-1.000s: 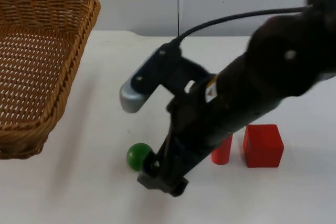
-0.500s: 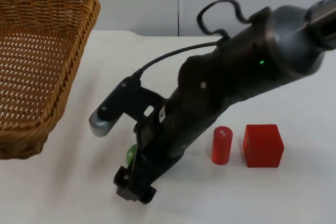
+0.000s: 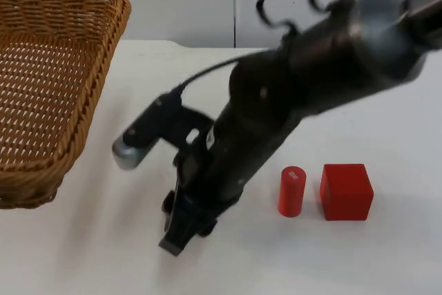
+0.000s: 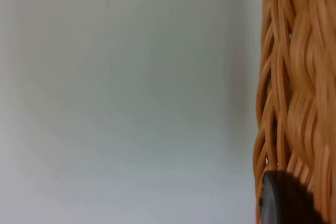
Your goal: Pick up the basket with the left hand and place the object to the left of the red cylinder into the basket with the right hand.
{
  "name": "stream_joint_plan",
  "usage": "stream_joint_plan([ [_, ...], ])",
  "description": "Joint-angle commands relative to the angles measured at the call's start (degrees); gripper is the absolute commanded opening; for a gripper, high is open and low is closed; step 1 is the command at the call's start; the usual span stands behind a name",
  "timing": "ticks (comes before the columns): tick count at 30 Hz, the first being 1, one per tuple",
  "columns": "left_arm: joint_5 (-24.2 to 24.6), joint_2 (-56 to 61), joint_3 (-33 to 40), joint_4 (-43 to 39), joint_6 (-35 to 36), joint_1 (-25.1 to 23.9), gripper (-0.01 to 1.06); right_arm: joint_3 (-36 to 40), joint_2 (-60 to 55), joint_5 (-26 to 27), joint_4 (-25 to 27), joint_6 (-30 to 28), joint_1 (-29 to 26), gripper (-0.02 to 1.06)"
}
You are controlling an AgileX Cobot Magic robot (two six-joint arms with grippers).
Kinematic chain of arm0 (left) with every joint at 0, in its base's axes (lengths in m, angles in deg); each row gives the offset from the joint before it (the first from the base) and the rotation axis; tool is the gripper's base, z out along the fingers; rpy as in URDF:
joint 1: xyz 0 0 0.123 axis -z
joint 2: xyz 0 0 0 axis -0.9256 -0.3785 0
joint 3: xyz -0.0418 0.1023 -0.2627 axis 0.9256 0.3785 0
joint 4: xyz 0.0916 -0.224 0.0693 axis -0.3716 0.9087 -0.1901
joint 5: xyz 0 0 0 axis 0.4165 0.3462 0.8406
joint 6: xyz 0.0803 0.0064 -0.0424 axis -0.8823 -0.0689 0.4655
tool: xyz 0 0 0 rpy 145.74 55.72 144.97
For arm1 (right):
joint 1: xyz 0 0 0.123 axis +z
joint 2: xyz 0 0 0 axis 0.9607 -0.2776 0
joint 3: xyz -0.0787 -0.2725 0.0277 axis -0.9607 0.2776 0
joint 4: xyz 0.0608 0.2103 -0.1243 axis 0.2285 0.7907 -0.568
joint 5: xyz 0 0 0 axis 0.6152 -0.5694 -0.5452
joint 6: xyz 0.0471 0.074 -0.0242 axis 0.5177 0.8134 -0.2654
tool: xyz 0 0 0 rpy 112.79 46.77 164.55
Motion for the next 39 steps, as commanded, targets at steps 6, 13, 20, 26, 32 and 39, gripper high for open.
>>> stream_joint_plan([
  [6,0.07,0.72,-0.09,1.11,-0.14,-0.14,0.00,8.05,13.78,-4.08,-0.20,1.78,-0.70,0.00],
  [13,0.19,0.72,-0.09,1.11,-0.18,-0.14,0.00,12.21,26.12,-10.92,-1.78,7.21,-1.53,0.00],
  [20,0.43,0.72,-0.09,1.22,-0.18,-0.14,0.00,11.62,28.14,-10.72,-1.54,7.35,-1.53,0.00],
  [26,0.43,0.72,-0.09,1.22,-0.18,-0.14,0.00,1.08,25.81,-13.93,-1.54,7.35,-1.53,0.00],
  [32,0.43,0.72,-0.09,1.34,-0.29,-0.14,0.00,-19.03,18.15,-22.73,-1.54,7.35,-1.53,0.00],
  [39,0.43,0.28,-0.09,1.34,-0.28,-0.14,0.00,-45.45,2.81,-30.03,-1.17,7.62,-1.53,0.00],
])
